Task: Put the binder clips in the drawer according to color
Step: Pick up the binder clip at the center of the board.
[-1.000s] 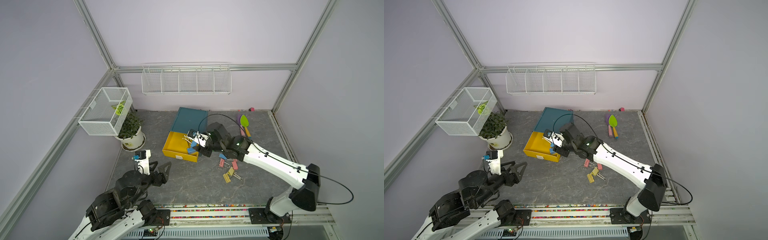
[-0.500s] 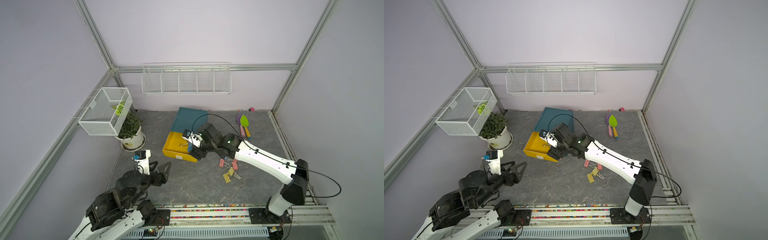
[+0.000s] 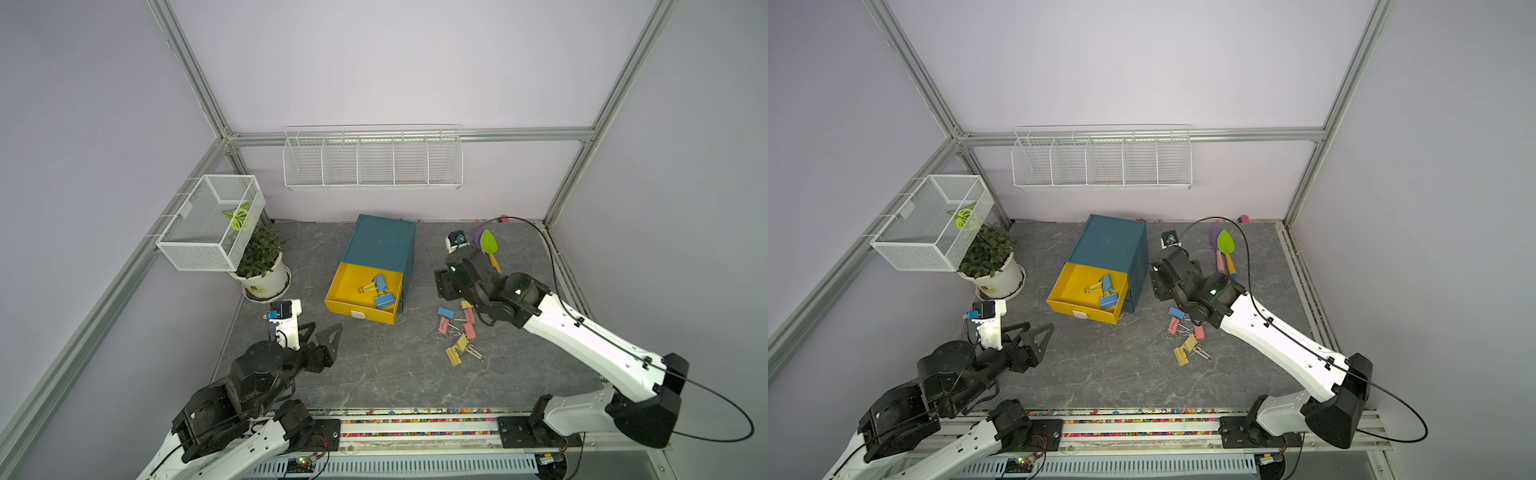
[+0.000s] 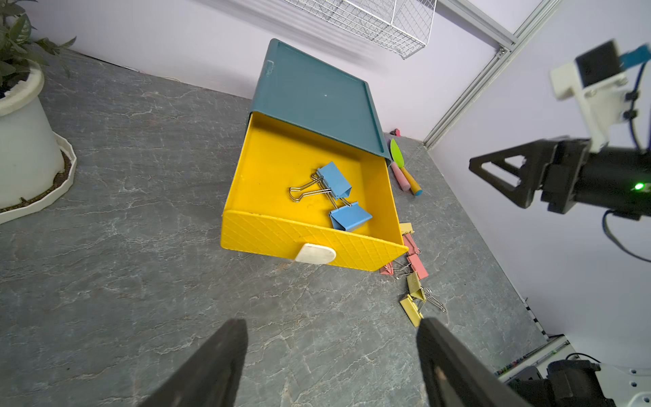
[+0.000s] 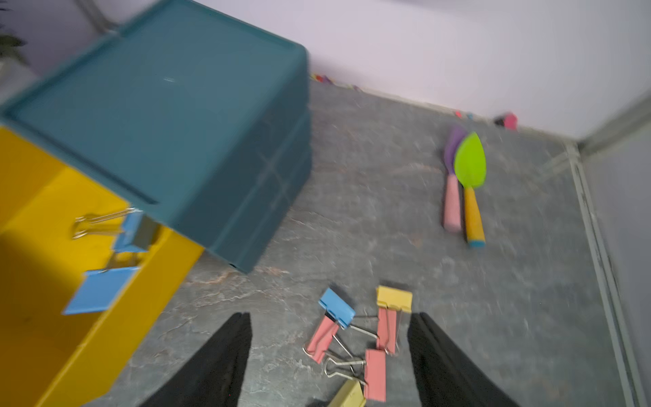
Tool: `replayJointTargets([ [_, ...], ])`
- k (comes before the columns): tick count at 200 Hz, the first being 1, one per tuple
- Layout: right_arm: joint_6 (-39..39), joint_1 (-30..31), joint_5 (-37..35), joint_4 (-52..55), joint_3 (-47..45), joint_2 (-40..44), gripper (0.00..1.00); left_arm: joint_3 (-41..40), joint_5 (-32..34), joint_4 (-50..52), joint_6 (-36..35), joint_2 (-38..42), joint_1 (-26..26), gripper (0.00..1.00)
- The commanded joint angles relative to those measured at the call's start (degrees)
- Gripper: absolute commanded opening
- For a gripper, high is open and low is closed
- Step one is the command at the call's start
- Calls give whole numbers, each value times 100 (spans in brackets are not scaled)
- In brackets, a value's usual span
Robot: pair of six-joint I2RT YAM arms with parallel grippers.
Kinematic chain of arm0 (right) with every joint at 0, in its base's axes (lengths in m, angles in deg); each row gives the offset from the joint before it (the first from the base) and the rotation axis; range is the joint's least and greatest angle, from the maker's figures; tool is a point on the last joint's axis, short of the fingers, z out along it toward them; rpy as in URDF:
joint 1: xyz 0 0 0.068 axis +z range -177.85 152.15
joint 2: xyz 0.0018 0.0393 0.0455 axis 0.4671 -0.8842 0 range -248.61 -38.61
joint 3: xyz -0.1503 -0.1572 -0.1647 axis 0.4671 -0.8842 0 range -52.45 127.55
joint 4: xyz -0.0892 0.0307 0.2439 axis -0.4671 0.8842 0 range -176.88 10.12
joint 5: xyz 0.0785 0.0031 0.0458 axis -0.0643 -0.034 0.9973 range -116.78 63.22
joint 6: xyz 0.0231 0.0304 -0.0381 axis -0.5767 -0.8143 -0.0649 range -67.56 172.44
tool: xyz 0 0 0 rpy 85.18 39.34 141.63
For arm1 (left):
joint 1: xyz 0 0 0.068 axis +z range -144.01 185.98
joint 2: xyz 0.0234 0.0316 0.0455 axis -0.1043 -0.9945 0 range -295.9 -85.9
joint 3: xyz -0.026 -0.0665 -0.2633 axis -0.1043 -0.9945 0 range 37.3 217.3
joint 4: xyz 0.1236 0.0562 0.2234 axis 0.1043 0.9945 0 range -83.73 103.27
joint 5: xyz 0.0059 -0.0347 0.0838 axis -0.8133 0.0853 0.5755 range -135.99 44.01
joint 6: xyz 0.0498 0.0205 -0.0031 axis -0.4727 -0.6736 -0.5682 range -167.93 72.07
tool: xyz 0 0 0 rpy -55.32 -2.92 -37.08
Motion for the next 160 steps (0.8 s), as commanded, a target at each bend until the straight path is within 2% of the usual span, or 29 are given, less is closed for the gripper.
replayJointTargets([
  [1, -1741, -6, -120, 671, -482, -234, 80, -42, 70, -47, -37, -76, 24, 81],
  [26, -2597, -143, 295, 687, -567, -725, 81, -44, 79, -37, -19, -46, 23, 81],
  [66, -3088, -353, 561, 983, 79, -1801, 84, -51, 88, -37, -18, -49, 24, 81],
  [89, -3389, -425, 609, 976, 238, -2229, 90, -52, 88, -39, -19, -41, 24, 81],
  [128, -3583, -634, 862, 577, 135, -2610, 90, -53, 88, -38, -18, 10, 24, 81],
  [160, -3274, -839, 1067, 13, -25, -2829, 88, -48, 79, -39, -19, 12, 24, 81],
])
